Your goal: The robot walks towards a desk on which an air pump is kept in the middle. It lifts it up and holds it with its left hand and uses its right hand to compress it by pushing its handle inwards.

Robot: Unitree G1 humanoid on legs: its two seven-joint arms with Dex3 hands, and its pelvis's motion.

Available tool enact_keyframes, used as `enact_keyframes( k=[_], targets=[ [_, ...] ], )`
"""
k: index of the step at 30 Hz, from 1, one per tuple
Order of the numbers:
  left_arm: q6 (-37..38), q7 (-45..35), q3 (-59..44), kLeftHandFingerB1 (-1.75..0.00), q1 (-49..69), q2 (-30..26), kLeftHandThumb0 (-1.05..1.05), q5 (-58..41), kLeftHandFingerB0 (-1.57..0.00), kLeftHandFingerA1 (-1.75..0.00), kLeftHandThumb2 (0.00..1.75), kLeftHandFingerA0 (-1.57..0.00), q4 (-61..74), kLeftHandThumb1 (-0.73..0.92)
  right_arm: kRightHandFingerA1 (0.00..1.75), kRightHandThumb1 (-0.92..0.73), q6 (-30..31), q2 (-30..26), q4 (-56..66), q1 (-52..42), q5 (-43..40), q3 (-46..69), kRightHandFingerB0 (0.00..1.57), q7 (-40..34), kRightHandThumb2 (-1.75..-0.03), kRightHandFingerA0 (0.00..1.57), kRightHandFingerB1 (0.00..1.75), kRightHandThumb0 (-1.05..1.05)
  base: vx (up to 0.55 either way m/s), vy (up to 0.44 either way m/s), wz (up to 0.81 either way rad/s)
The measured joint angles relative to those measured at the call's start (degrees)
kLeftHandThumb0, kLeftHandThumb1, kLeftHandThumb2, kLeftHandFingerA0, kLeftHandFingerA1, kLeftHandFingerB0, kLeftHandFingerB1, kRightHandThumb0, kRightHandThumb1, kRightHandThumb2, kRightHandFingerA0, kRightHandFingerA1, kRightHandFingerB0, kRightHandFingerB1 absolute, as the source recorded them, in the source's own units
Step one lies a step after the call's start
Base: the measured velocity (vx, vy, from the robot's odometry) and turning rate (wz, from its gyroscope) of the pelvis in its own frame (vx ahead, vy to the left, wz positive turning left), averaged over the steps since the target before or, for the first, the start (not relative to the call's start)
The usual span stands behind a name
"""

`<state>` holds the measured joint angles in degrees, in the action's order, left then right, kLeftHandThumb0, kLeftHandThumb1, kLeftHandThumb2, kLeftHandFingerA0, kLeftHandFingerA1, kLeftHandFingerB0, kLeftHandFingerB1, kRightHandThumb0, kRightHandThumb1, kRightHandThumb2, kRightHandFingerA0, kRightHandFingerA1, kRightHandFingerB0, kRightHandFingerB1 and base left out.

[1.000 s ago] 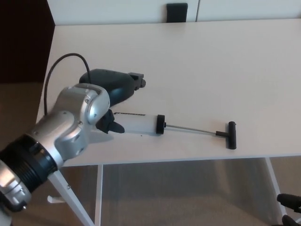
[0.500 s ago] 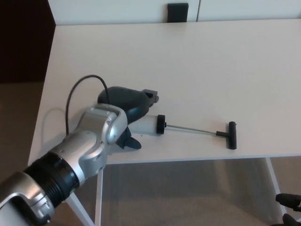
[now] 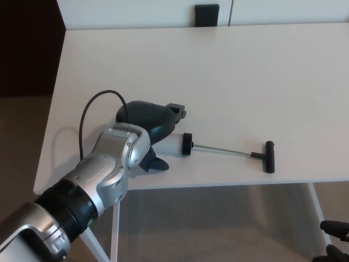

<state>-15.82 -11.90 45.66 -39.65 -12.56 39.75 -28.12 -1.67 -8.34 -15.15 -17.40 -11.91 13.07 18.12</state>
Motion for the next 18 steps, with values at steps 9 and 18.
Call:
enact_keyframes(
  k=[9,18],
  targets=[
    [1.84,0.96,0.37,-0.50,0.13,-0.46,-0.25,1.67,-0.73,-1.26,0.57,-0.77,-0.60,0.56,0.65,-0.62,0.03,0.00,0.00,0.06,-0.03,0.15,0.73,0.04,-0.58,0.95,0.50,-0.36,0.00,0.000,0.00],
    [2.07,4.59,4.79,-0.61,-1.57,-0.81,-0.35,8.17,-0.66,-1.21,0.87,-0.83,-3.11,0.55,0.74,-0.51,0.04,-0.02,0.01,0.38,0.01,0.21,0.64,0.01,-0.90,0.85,0.65,-0.40,0.00,0.000,0.00]
  ],
)
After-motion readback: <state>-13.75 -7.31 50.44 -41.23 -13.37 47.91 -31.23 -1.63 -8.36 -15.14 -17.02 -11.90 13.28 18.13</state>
